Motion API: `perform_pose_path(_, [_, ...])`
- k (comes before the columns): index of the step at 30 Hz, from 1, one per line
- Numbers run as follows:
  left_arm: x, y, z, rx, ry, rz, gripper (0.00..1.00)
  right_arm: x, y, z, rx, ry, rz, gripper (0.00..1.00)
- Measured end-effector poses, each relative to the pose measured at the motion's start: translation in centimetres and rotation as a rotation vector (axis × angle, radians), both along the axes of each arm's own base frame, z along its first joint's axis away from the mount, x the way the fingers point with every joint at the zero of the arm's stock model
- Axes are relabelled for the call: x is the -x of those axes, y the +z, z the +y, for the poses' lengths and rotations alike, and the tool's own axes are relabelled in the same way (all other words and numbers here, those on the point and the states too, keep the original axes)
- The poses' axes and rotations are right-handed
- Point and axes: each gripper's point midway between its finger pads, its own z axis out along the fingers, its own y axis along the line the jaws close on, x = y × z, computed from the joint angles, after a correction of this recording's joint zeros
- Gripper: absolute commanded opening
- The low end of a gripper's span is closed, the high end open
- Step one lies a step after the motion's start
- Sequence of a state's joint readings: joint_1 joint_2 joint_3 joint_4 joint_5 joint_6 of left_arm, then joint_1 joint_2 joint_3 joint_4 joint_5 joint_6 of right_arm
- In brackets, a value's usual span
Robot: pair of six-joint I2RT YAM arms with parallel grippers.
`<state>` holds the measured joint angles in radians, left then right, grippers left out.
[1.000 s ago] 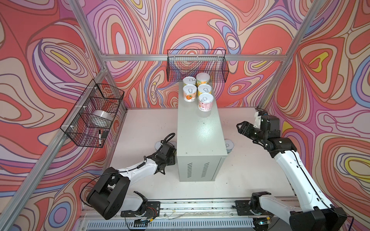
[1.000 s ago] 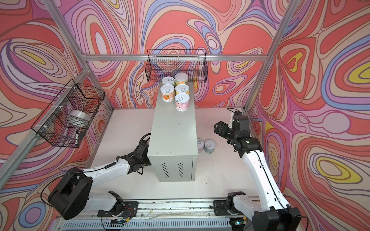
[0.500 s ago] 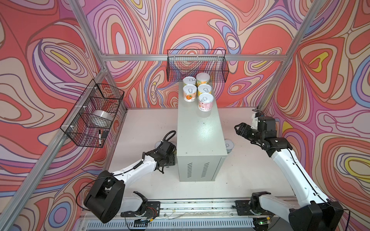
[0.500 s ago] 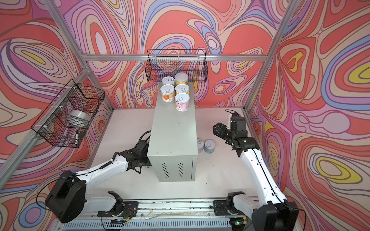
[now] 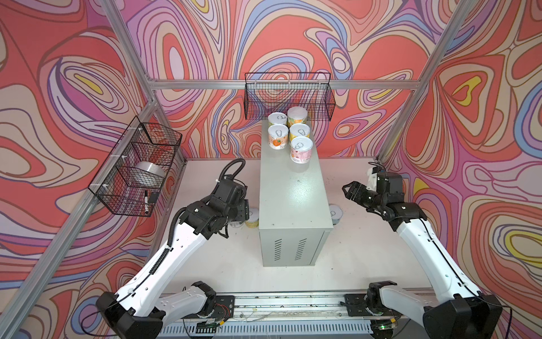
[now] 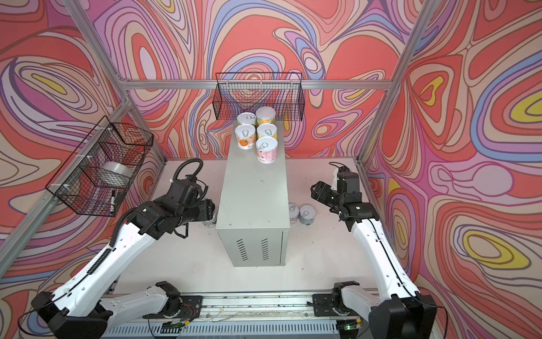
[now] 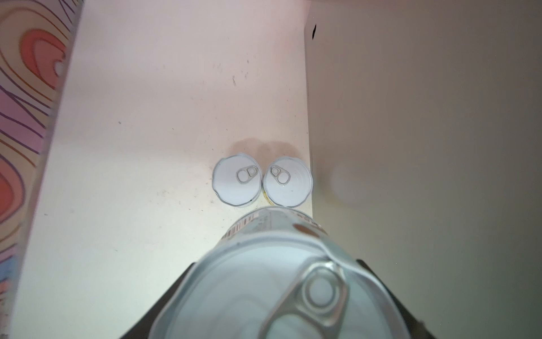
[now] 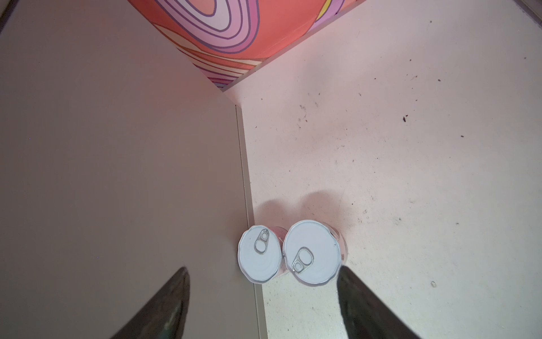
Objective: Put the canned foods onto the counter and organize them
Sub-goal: 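Carry the can with the left gripper up over the cabinet top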
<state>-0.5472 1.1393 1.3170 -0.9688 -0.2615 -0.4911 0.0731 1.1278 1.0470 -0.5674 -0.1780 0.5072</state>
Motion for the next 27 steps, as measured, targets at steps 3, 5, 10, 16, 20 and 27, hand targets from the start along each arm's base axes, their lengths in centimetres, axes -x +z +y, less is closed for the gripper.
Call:
perform_pose_path(3, [-0.4, 3.7, 0.0, -0.007, -0.019, -0.053, 0.0, 0.1, 0.2, 0.0, -0.002, 0.002, -0.004, 0.81])
perform_pose_path(5, [-0.7, 5.8, -0.2, -0.006, -0.035, -0.083, 0.0, 0.2, 0.5, 0.0, -0.003, 0.003, -0.013, 0.81])
perform_pose_path(10, [-1.2, 9.7, -1.2, 0.018, -0.088, -0.127, 0.0, 0.2, 2.1, 0.1, -0.008, 0.006, -0.047, 0.81])
perform_pose_path(16, [-1.8, 12.6, -3.4, 0.053, -0.161, -0.173, 0.0, 0.4, 4.0, 0.1, -0.012, 0.007, -0.092, 0.81])
perform_pose_path(20, [-2.4, 13.5, -5.6, 0.054, -0.216, -0.188, 0.0, 0.5, 4.3, 0.1, -0.013, 0.007, -0.101, 0.81])
perform_pose_path(27, [-4.9, 15.6, -10.4, 0.038, -0.306, -0.235, 0.0, 0.9, 4.8, 0.0, -0.015, 0.003, -0.119, 0.81])
